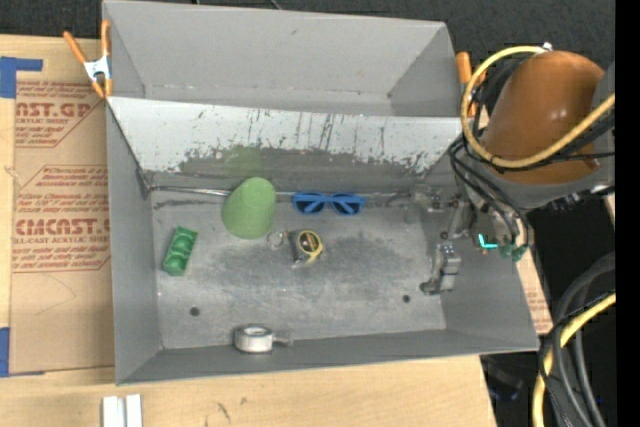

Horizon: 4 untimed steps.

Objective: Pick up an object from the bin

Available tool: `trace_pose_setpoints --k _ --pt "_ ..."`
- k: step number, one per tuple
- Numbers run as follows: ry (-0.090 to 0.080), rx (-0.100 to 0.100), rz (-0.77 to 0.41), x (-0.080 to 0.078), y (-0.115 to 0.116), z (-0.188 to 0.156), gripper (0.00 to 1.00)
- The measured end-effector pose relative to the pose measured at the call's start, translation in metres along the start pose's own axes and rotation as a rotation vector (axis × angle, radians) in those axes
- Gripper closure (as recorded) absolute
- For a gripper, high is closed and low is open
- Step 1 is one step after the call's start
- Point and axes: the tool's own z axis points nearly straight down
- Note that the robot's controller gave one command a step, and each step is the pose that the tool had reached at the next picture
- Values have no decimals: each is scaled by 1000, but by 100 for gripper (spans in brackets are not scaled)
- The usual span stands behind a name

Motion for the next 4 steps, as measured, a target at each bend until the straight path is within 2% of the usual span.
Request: trace_pose_setpoints --k 1,2,3,4 --pt "-11 -2 -160 -80 115 28 0" --pt "-5 1 -593 -91 101 139 0" --pt "-7 1 -633 -82 121 139 0" --pt "-7 2 -631 -83 120 137 100"
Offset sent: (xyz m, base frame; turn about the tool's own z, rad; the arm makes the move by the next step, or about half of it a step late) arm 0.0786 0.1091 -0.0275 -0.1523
